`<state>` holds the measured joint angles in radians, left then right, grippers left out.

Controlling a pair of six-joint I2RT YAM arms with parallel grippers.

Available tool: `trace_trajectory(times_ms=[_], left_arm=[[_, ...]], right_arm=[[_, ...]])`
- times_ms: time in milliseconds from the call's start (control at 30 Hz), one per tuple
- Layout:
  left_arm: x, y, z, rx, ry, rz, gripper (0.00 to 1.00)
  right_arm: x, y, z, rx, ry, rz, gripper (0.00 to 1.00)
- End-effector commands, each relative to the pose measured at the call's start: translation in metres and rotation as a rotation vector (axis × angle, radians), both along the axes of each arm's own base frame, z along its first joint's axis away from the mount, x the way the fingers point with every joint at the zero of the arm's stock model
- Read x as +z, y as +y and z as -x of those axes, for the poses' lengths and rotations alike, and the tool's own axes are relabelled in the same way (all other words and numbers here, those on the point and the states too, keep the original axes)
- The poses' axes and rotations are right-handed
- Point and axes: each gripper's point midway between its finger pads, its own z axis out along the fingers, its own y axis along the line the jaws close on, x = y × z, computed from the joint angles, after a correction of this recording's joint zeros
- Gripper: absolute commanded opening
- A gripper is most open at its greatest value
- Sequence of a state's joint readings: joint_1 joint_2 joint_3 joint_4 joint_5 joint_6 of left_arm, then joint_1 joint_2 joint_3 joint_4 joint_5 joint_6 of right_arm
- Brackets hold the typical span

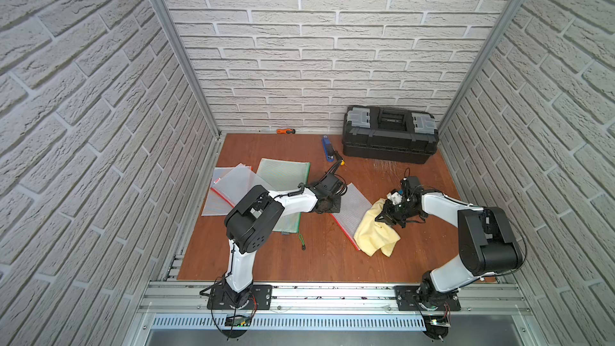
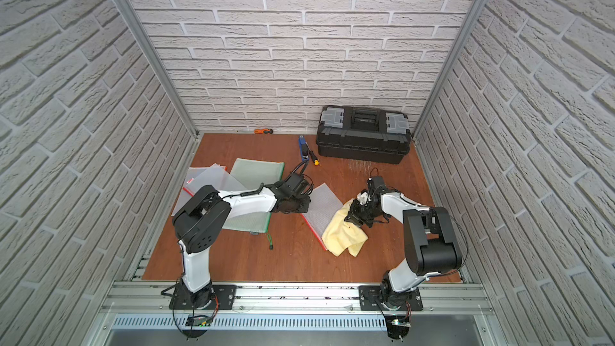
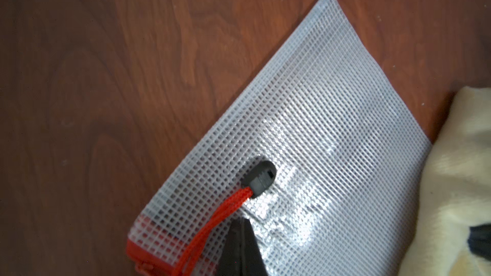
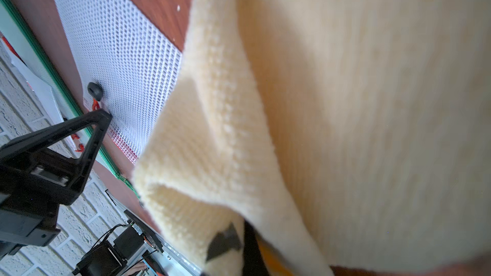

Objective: Wipe the document bag
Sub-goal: Wipe the dirt from the document bag.

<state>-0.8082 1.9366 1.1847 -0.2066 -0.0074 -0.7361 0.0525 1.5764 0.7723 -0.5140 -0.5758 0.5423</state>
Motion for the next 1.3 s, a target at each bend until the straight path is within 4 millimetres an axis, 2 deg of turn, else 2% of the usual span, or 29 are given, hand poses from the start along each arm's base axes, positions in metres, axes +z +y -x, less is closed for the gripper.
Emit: trace_trajectory(times_ms=[0, 67, 167, 233, 367, 467, 600, 667, 833, 933, 1000, 1067, 1167, 1267], left_arm=[[-0.024, 0.024, 0.022, 0.004, 0.080, -0.101, 0.00], [-0.024, 0.024, 0.023, 0.006, 0.082, -0.098, 0.00], [-0.025, 0.021, 0.023, 0.007, 0.084, -0.092, 0.00], [-0.024, 0.021, 0.024, 0.010, 0.084, -0.091, 0.00], [-0.022, 0.023, 0.025, 0.019, 0.083, -0.086, 0.00], [-0.021, 0.024, 0.026, 0.021, 0.079, -0.086, 0.00], [-0.020, 0.027, 0.028, 0.021, 0.080, -0.098, 0.00], [-0.020, 0.027, 0.028, 0.020, 0.080, -0.099, 0.00], [-0.024, 0.026, 0.028, 0.010, 0.088, -0.106, 0.00], [-0.025, 0.026, 0.029, 0.004, 0.093, -0.109, 0.00], [-0.025, 0.028, 0.029, 0.004, 0.094, -0.116, 0.00], [-0.026, 0.028, 0.029, 0.003, 0.095, -0.118, 0.00], [-0.025, 0.027, 0.029, 0.005, 0.097, -0.114, 0.00], [-0.024, 0.027, 0.029, 0.014, 0.098, -0.112, 0.00]], right_arm=[[0.013, 0.031, -0.006, 0.097, -0.038, 0.012, 0.02], [0.019, 0.053, -0.015, 0.158, -0.070, 0.034, 0.02], [0.024, 0.089, -0.034, 0.187, -0.097, -0.040, 0.02], [0.022, 0.102, -0.049, 0.171, -0.103, -0.084, 0.02], [0.015, 0.107, -0.073, 0.168, -0.107, -0.077, 0.02], [0.009, 0.103, -0.088, 0.161, -0.099, -0.072, 0.02], [0.007, 0.075, -0.095, 0.105, -0.090, -0.062, 0.02], [0.010, 0.050, -0.093, 0.059, -0.090, -0.048, 0.02], [0.011, -0.017, -0.067, -0.042, -0.068, 0.006, 0.02], [0.013, -0.029, -0.051, -0.035, -0.065, 0.077, 0.02], [0.017, -0.023, -0.047, -0.008, -0.077, 0.096, 0.02], [0.021, -0.005, -0.046, 0.029, -0.091, 0.105, 0.02], [0.030, 0.038, -0.052, 0.122, -0.128, 0.103, 0.02], [0.027, 0.080, -0.061, 0.199, -0.141, 0.067, 0.02]])
